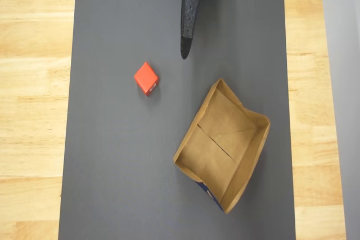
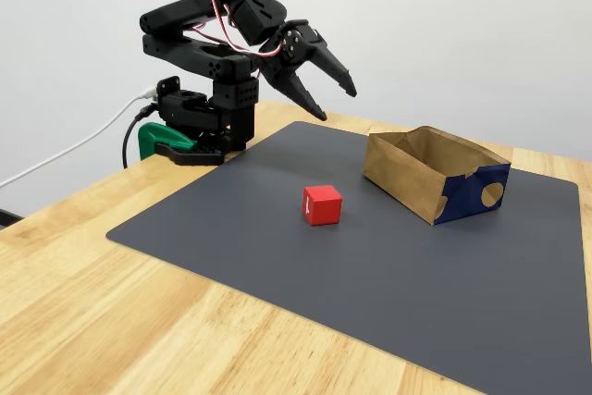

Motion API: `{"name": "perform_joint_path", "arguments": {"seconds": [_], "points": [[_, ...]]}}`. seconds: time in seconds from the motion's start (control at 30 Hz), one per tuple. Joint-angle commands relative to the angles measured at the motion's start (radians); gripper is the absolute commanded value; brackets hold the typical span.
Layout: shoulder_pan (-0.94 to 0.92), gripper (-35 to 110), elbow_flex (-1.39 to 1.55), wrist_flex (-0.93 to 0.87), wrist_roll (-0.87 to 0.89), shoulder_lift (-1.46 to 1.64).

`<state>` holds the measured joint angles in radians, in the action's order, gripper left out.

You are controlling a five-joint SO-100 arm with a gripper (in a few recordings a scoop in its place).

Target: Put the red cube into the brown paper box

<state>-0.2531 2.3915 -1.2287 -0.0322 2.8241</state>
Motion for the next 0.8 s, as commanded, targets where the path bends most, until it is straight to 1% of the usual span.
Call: {"name": "perform_joint_path", "arguments": {"seconds": [0.0,0.07,0.27,0.4,0.5,0.6,0.77], "points": [[-0.046,31,-0.127,-0.078,0.055,-0.117],[-0.075,33,-0.175,-0.106,0.1,-0.181],[-0.158,37,-0.204,-0.098,0.213,-0.314],[-0.196,41,-0.268,-0.204,0.273,-0.413],[-0.215,41,-0.336,-0.281,0.29,-0.494],[-0.239,40,-0.365,-0.318,0.282,-0.558],[-0.285,38,-0.397,-0.285,0.245,-0.658]]}}
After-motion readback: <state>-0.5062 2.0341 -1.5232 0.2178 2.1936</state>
